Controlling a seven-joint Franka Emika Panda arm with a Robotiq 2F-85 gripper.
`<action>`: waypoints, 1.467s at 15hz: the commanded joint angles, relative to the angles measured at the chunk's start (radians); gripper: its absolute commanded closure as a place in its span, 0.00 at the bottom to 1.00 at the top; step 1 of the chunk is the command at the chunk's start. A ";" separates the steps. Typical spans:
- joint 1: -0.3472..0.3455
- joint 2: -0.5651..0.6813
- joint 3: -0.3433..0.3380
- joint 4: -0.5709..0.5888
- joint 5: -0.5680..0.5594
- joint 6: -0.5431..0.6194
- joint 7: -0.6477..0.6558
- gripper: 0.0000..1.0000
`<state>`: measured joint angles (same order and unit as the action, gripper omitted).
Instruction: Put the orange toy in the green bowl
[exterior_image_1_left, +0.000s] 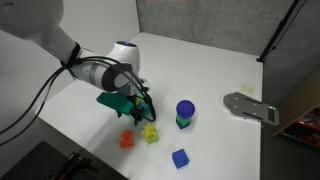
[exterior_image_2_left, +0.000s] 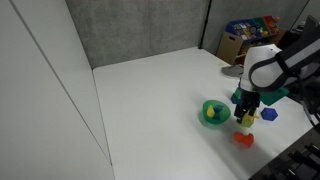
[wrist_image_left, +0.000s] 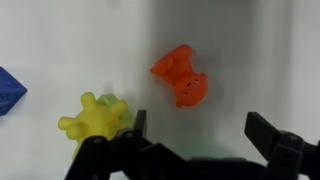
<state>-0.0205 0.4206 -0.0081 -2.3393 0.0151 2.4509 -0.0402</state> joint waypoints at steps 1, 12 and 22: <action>0.002 0.046 0.007 -0.009 -0.031 0.081 -0.034 0.00; -0.004 0.186 0.018 0.013 -0.045 0.115 -0.086 0.00; 0.018 0.222 0.009 0.027 -0.112 0.125 -0.075 0.00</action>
<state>-0.0128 0.6288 0.0101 -2.3284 -0.0716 2.5648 -0.1062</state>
